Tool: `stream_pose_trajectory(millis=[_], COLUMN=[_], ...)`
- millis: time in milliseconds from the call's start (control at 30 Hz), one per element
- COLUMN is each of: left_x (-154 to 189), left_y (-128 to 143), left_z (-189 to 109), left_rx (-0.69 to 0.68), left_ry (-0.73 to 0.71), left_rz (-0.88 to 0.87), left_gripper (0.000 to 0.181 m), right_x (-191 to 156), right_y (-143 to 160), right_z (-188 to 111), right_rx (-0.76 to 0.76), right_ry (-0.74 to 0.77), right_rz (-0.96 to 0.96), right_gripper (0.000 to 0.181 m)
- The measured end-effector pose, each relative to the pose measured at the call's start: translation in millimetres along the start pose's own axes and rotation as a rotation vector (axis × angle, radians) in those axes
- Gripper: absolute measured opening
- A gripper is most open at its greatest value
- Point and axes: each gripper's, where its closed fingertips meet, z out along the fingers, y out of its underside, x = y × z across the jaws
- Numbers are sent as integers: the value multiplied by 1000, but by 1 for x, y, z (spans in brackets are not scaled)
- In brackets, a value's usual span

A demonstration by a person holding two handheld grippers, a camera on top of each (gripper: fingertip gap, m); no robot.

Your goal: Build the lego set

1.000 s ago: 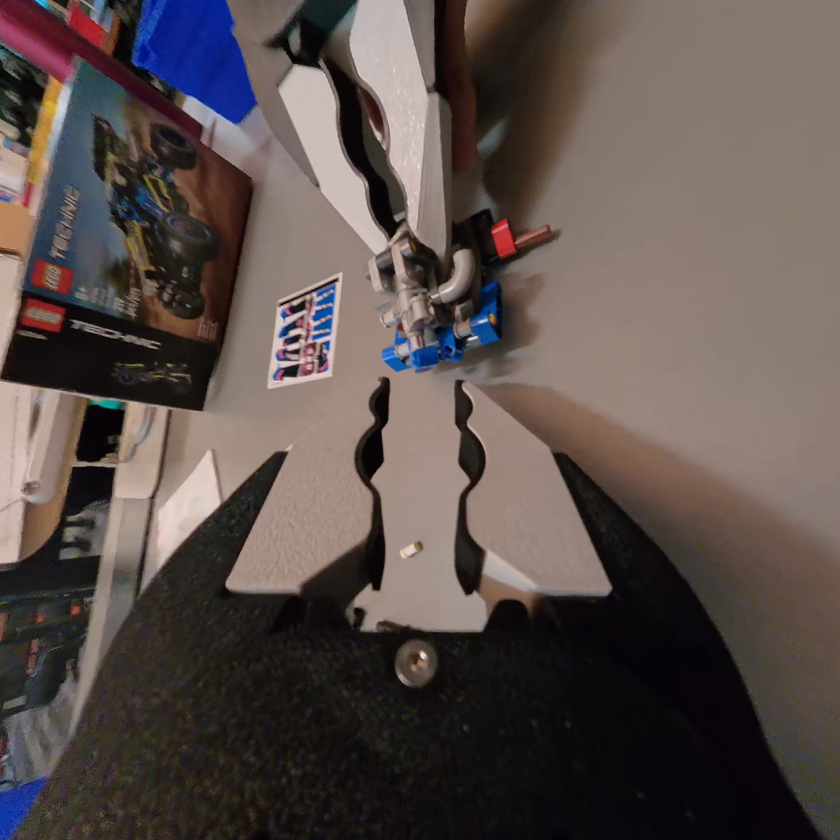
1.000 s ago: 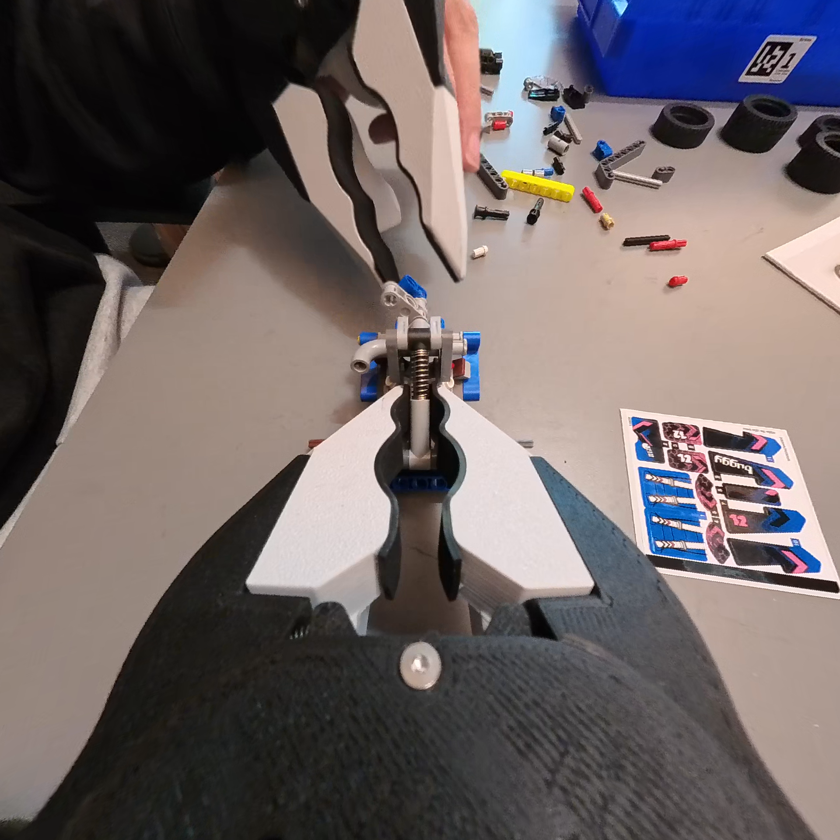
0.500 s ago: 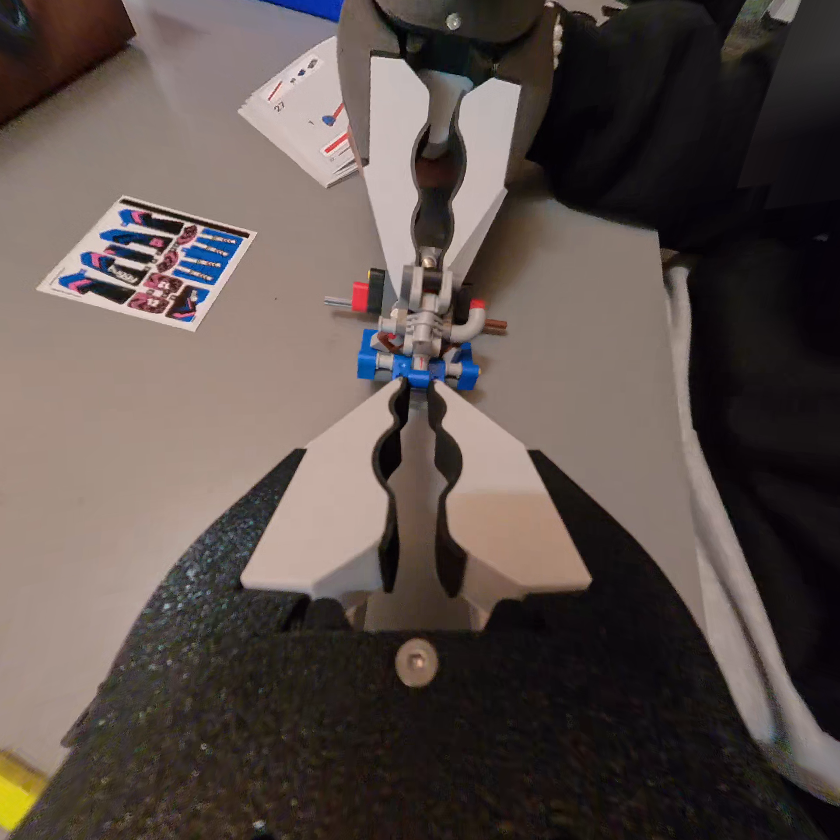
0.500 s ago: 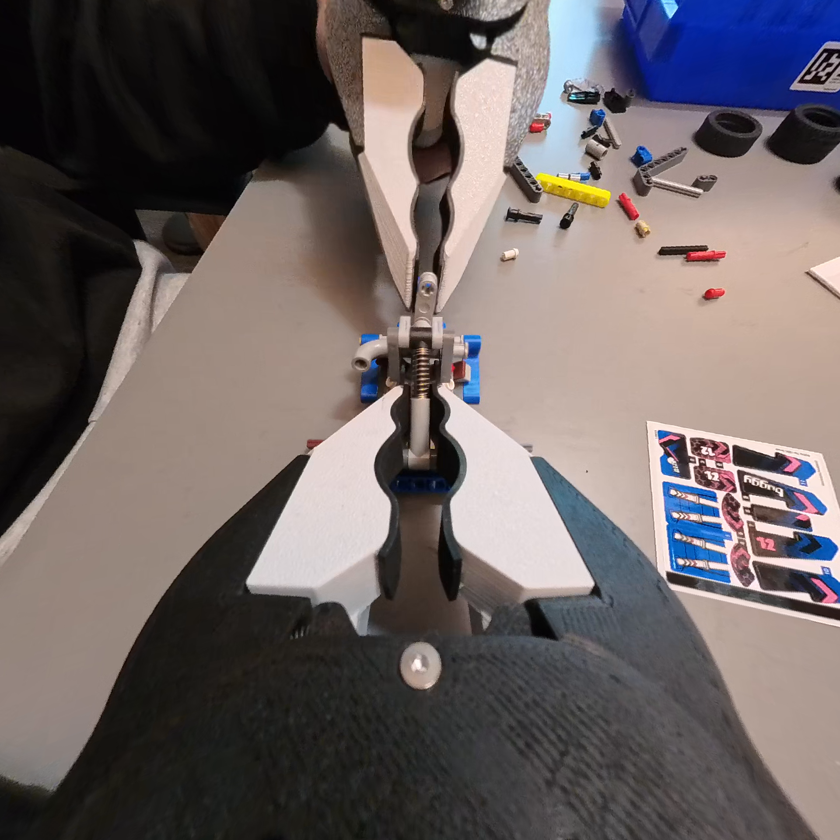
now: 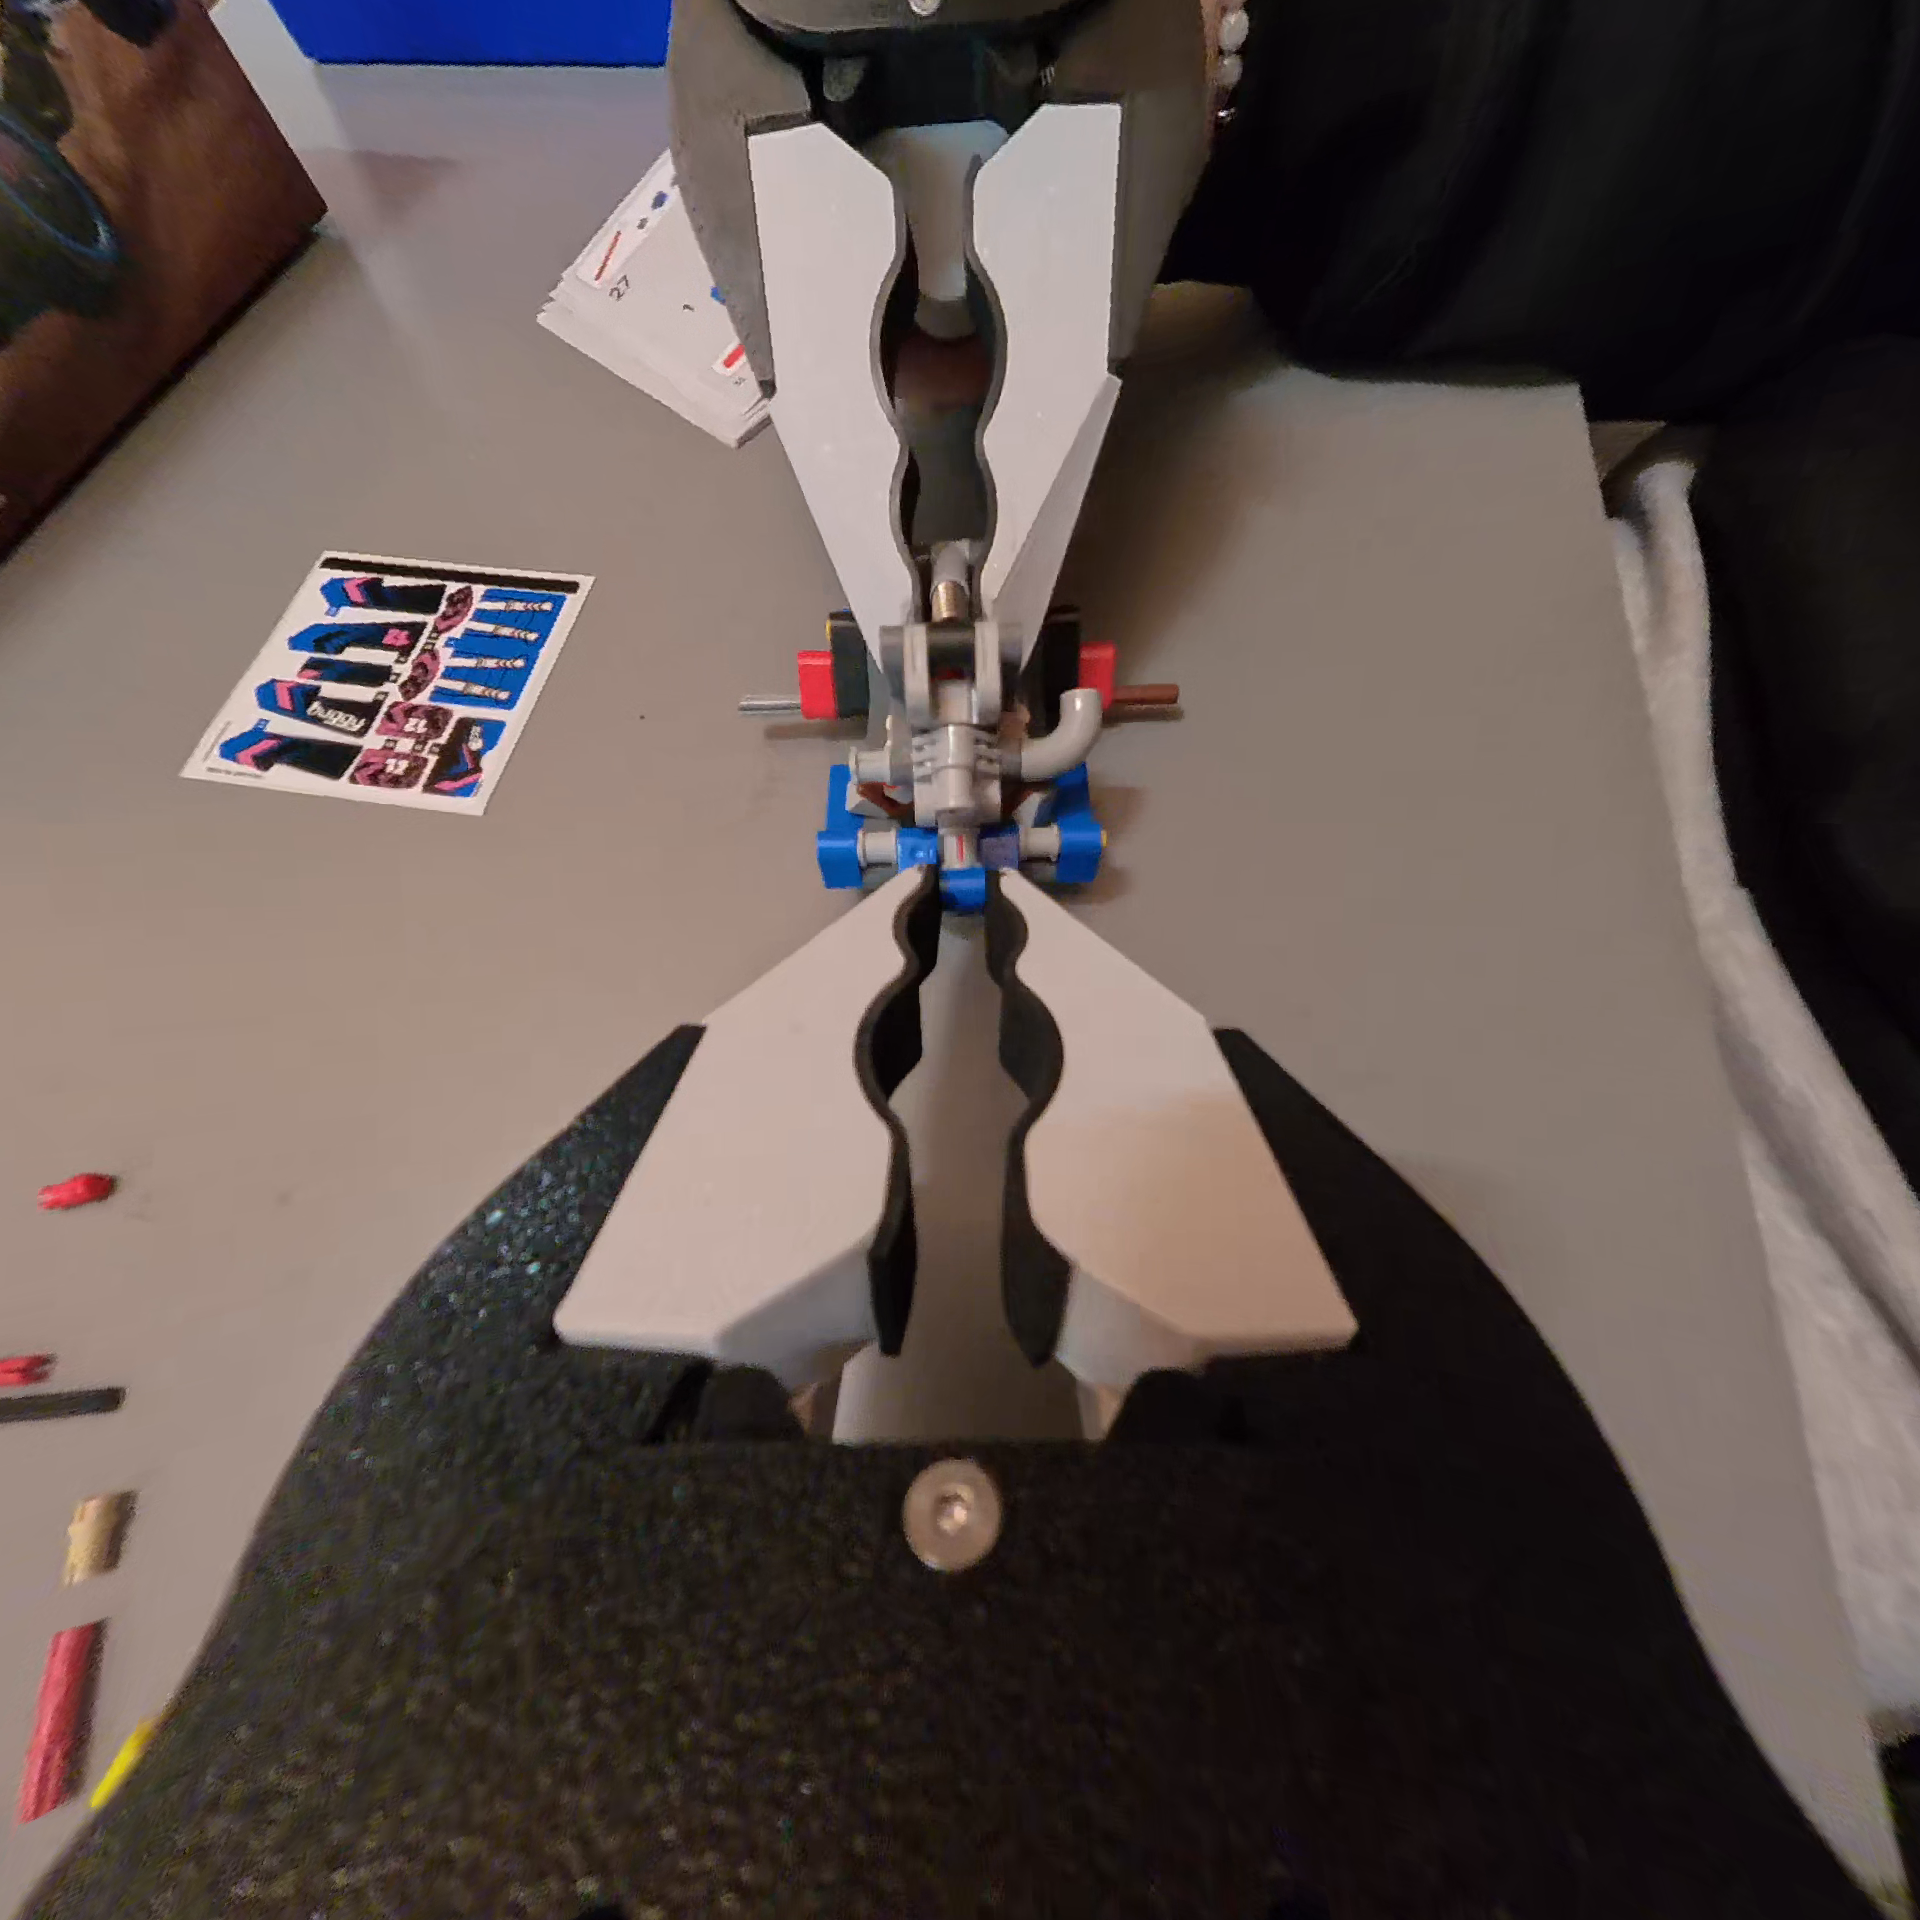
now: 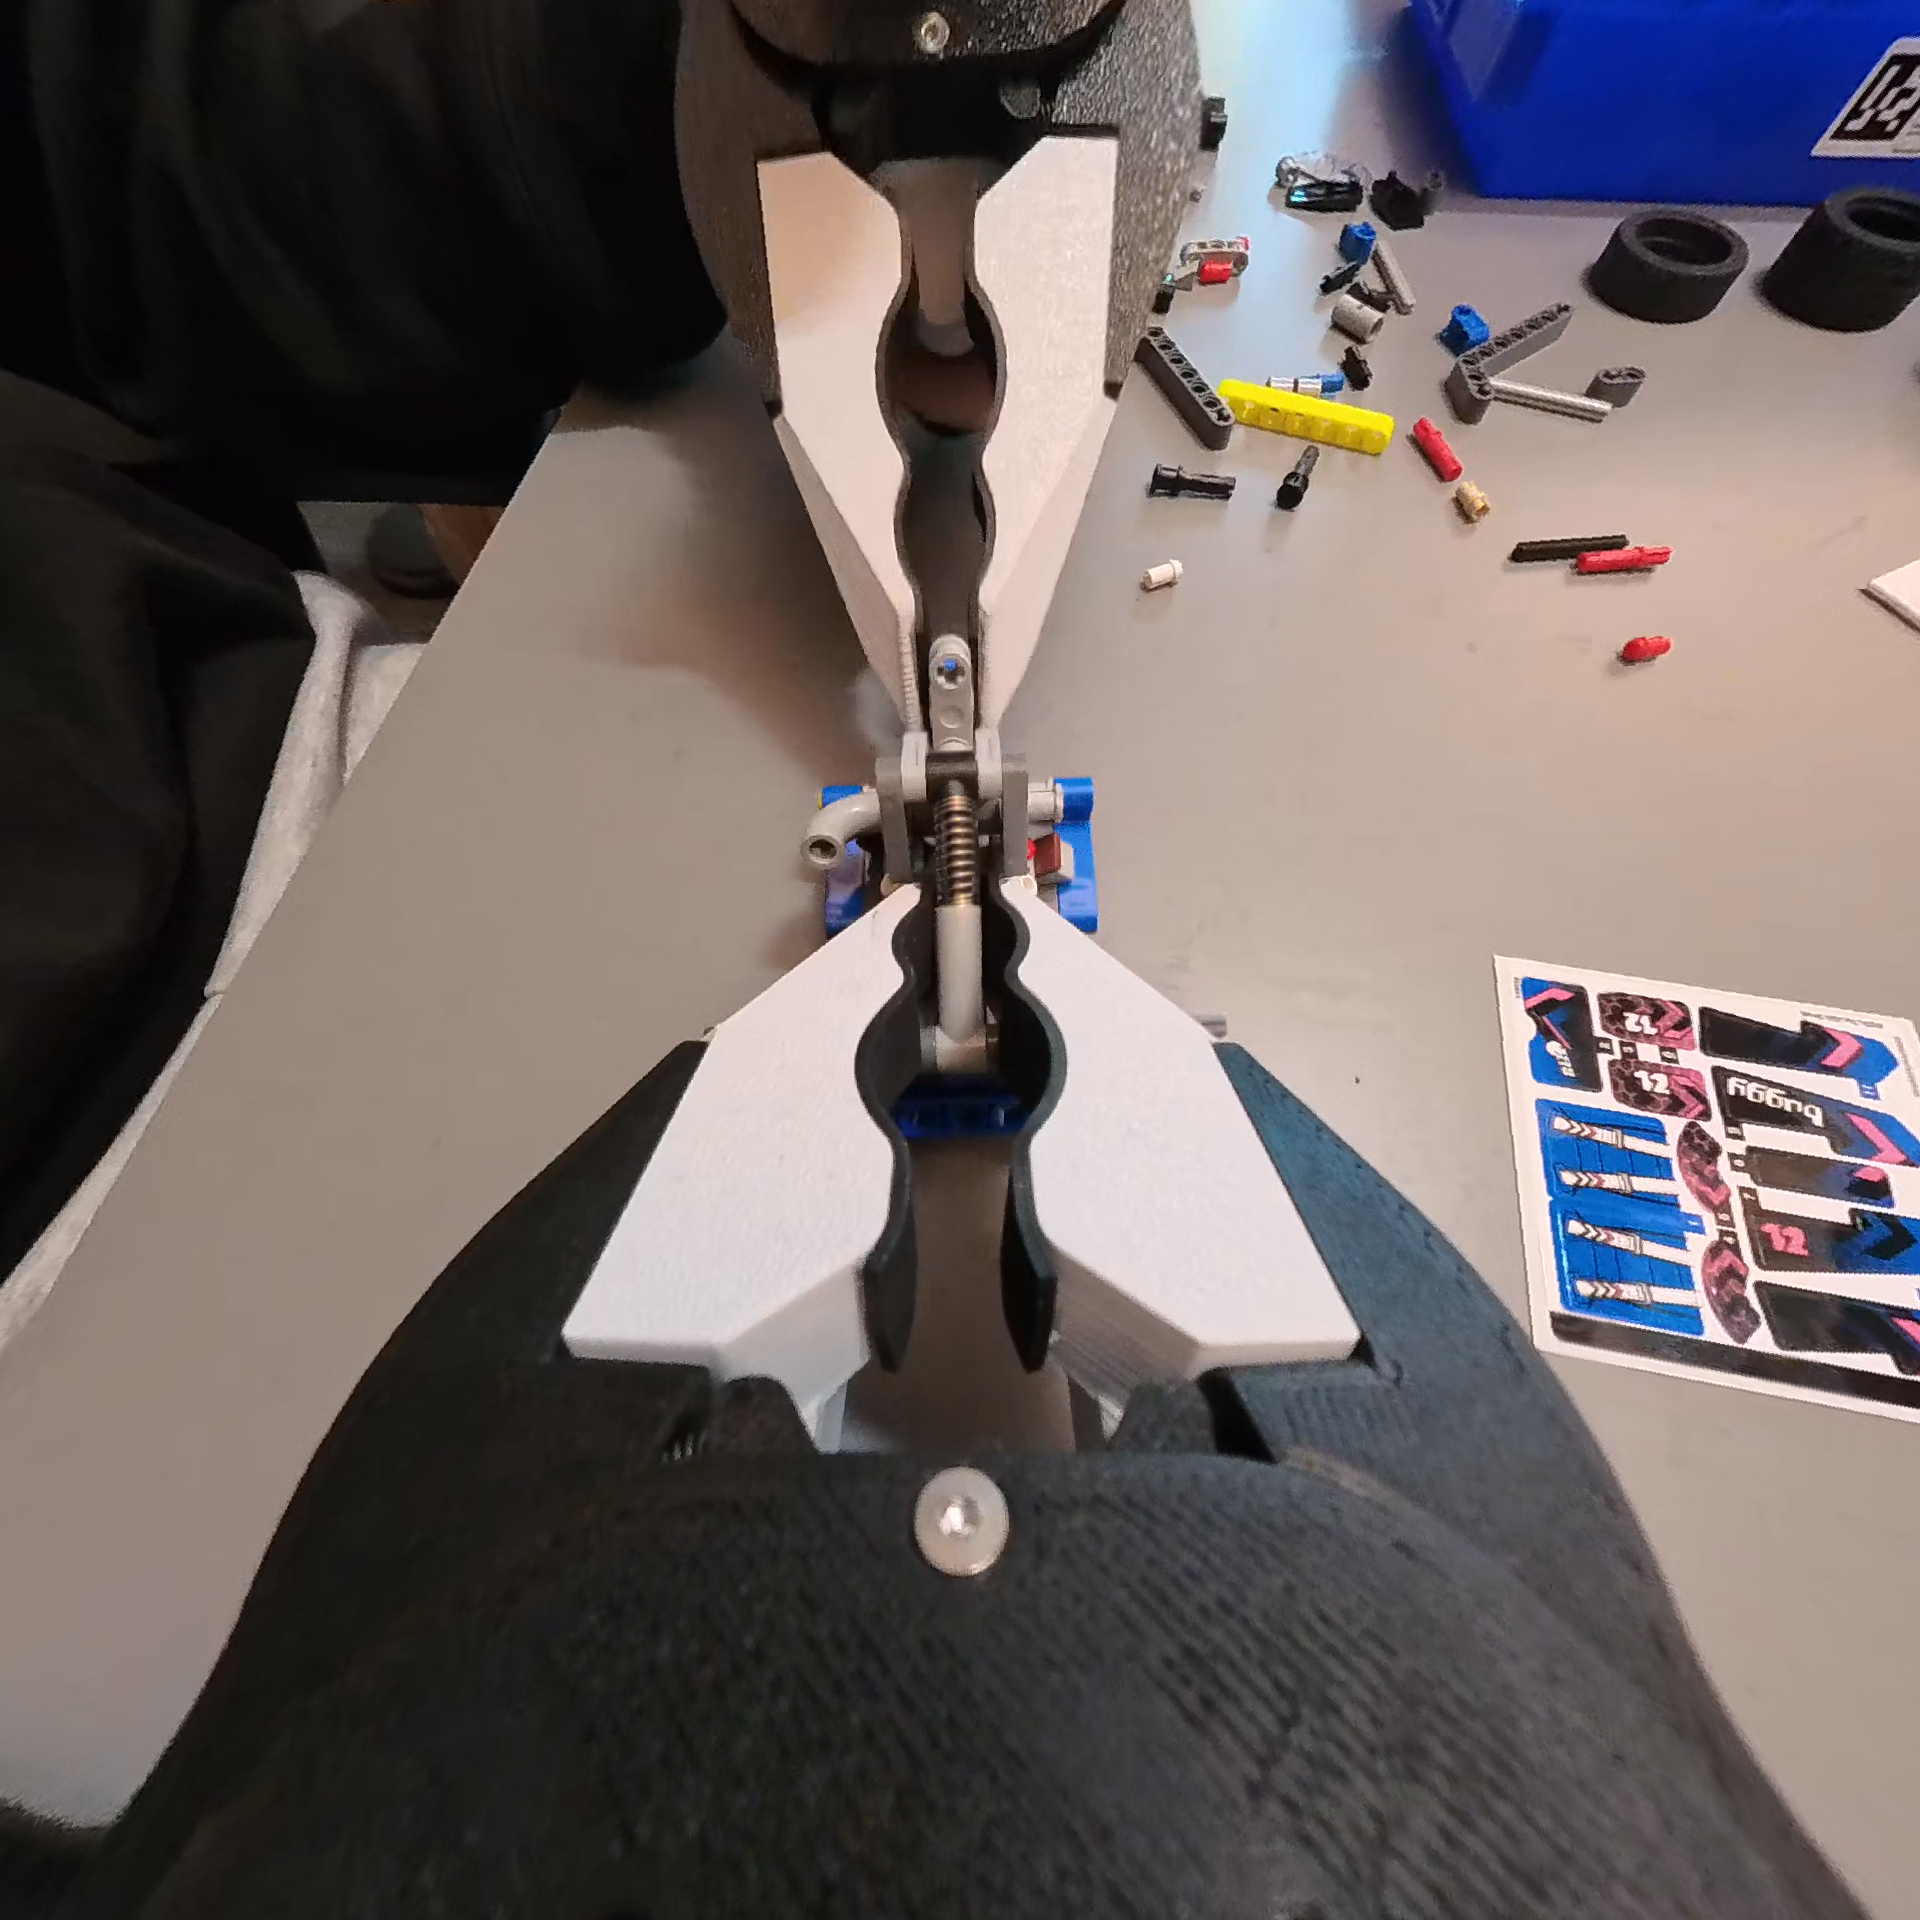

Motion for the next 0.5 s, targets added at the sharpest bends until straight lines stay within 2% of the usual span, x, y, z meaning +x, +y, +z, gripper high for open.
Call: stream_pose_trajectory(millis=[200, 400, 500], left_x=[2, 3, 3], left_y=[-1, -4, -3], left_z=[4, 1, 1], left_rx=[6, 31, 26], left_ry=[18, 28, 36], left_rz=[8, 2, -2], left_gripper=[5, 16, 13], right_x=[-1, 0, 0], right_y=[0, 0, 0], right_z=[1, 1, 1], right_rx=[-1, -1, -1], right_ry=[-10, -10, -13], right_rz=[-2, 9, 13], right_gripper=[6, 6, 6])
